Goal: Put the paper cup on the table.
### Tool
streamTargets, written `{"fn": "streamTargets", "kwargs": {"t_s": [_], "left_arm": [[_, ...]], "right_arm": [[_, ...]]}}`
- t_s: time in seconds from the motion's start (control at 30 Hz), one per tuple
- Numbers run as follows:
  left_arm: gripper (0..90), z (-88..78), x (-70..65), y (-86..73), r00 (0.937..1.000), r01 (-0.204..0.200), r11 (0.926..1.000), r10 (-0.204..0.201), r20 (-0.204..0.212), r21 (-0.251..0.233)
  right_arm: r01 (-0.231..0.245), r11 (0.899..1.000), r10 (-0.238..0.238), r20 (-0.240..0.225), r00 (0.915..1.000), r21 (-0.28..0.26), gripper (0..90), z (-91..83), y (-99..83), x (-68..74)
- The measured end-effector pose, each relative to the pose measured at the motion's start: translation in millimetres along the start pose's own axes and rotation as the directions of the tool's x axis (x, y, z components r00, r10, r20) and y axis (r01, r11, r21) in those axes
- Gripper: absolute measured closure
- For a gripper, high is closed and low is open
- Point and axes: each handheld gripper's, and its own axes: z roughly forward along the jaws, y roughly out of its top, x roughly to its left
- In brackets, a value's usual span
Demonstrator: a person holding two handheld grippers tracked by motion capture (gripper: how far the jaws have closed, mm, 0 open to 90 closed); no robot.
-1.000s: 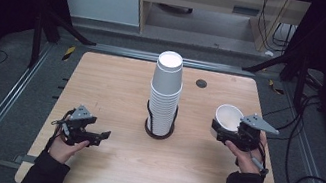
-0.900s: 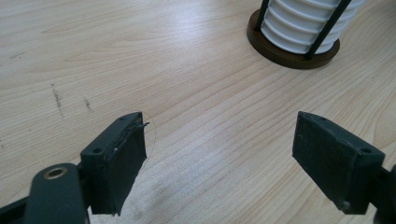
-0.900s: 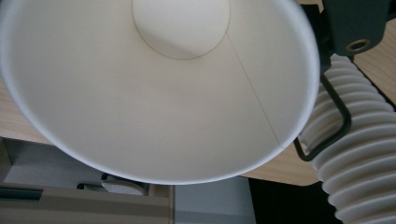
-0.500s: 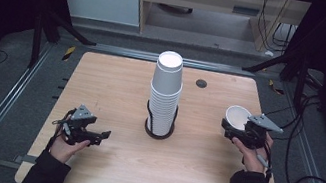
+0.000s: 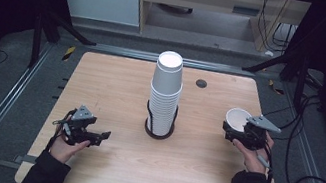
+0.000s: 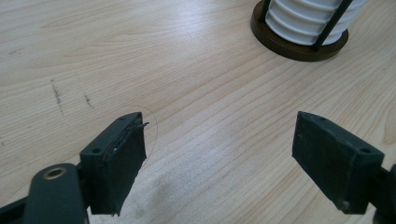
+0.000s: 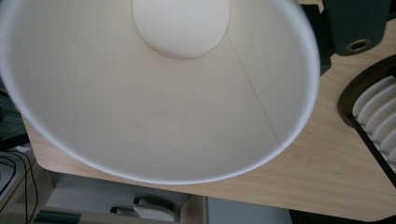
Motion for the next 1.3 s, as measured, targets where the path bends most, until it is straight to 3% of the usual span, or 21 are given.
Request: {"fn": "streamTargets", "kwargs": {"t_s": [0.33,0.63,1.3], "left_arm": [[17.0,-0.1,-0.6,-0.1,1.0000,0.000,1.0000,0.000,0.001,0.002],[17.0,0.0,-1.0,-0.1,1.0000,-0.004,1.0000,0.004,0.004,0.006],[16.9,0.8,-1.6,-0.4,1.0000,-0.006,0.9999,0.006,0.006,0.010]], "right_arm": [[-0.038,0.999,0.038,-0.028,0.9989,0.002,13.2,6.6,-12.1,-1.6],[-0.010,0.999,0.011,-0.023,0.9997,0.041,13.0,13.8,-22.5,0.3],[-0.002,0.997,0.005,-0.038,0.9993,0.080,12.3,17.7,-29.2,1.0]]}}
